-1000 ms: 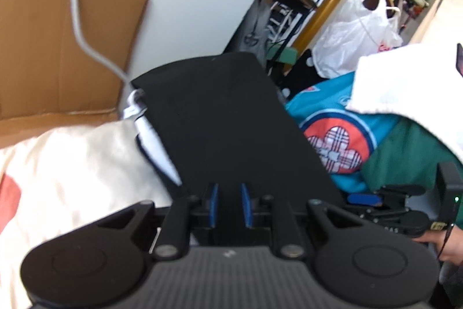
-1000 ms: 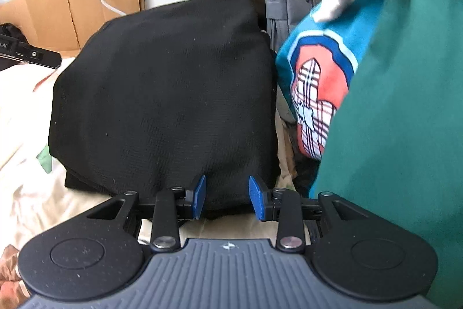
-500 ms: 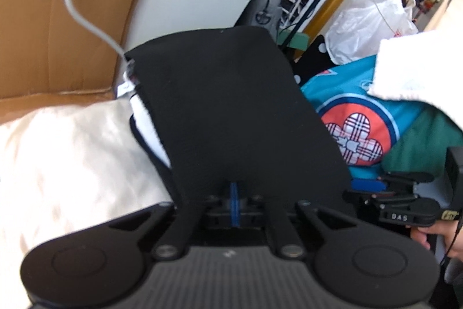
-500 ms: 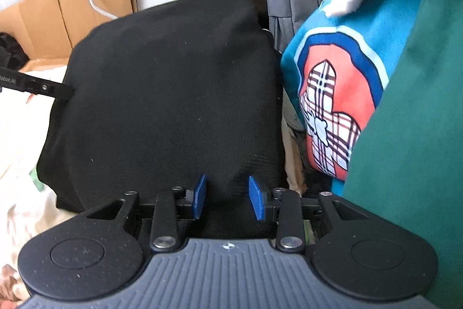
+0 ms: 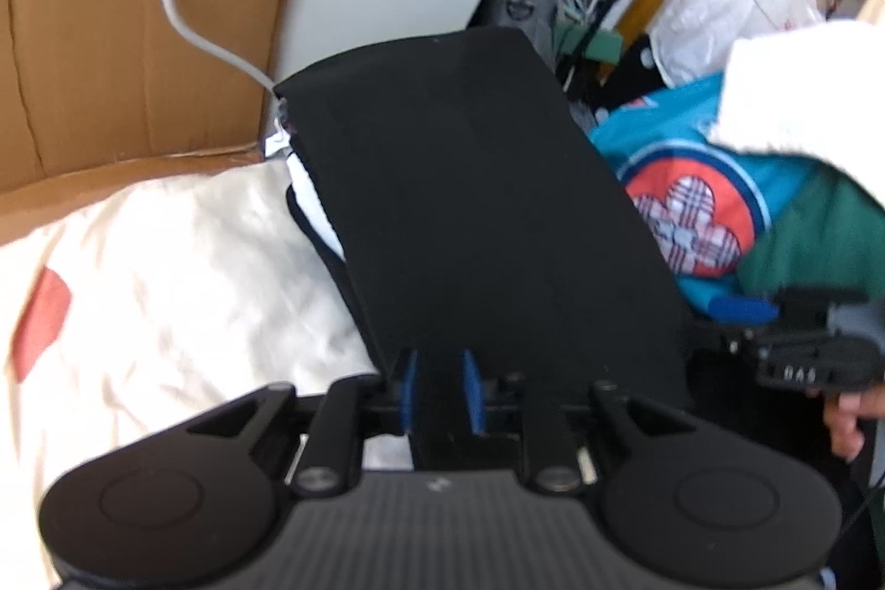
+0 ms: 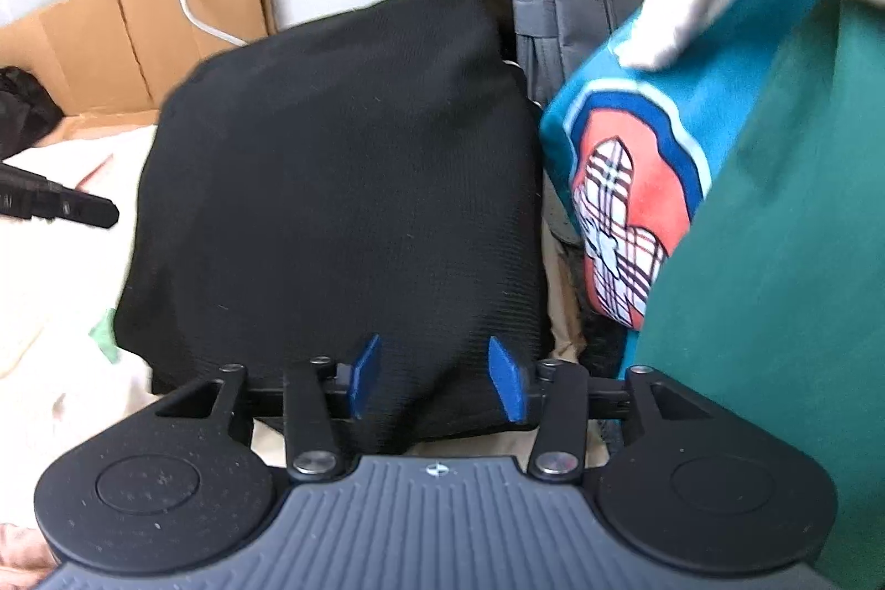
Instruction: Fold clothes
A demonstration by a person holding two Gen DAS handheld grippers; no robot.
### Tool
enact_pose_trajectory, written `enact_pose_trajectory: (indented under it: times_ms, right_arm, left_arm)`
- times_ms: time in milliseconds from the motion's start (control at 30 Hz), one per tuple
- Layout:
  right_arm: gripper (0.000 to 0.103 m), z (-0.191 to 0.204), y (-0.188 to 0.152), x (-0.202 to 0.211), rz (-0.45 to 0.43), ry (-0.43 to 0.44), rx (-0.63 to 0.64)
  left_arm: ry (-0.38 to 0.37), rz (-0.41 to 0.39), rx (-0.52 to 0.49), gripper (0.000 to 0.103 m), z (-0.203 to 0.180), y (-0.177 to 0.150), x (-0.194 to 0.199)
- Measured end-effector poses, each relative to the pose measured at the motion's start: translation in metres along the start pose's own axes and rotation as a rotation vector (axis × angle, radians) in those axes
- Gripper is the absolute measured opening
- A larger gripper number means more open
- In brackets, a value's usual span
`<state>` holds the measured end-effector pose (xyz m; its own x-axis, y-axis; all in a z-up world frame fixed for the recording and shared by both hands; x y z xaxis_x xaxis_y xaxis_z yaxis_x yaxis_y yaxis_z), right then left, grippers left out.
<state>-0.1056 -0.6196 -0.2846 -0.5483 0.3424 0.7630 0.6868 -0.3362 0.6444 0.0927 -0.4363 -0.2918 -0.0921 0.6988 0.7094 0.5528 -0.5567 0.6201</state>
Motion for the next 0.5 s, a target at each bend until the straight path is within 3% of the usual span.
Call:
enact_pose_trajectory:
  times_ms: [100,167,233,300,400,500]
  right_arm:
    - [0.069,0.01,0.013,0.013,0.016,0.0,0.016]
    - [0.078,0.015,0.024,0.025,0.009,-0.003,0.014]
    - [0.088,0.022,0.037,0.04,0.006,0.014,0.011]
    - [0.103,0.031,0.049,0.053,0.015,0.037,0.027]
    - [0.103,0.042,0.066,0.073,0.023,0.054,0.046]
    - [0.103,0.05,0.075,0.086,0.056,0.065,0.031]
  left_arm:
    - [0.115,0.033,-0.033,0.026,0.0,0.001,0.026]
    - [0.132,0.04,-0.006,0.026,-0.001,0.001,0.044]
    - [0.147,0.041,0.009,0.033,-0.004,0.002,0.063]
    - [0.188,0.024,-0.026,0.058,-0.011,0.004,0.092]
    - [0.284,-0.015,-0.016,0.078,-0.009,0.01,0.128]
    - [0.292,-0.041,0.084,0.092,-0.005,0.01,0.161]
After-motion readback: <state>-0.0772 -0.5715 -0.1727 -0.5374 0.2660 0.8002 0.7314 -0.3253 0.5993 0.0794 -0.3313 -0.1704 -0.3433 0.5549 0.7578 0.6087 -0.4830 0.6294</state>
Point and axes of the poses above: each gripper's, at about its wrist camera, not at the fingertips, and x roughly against the way its jaws point, z to its left, y to its top, the point moved 8 cm from there along -x, roughly the way its jaws point, and after that the axes turned 6 degrees about -z, right-handed, at the moved point
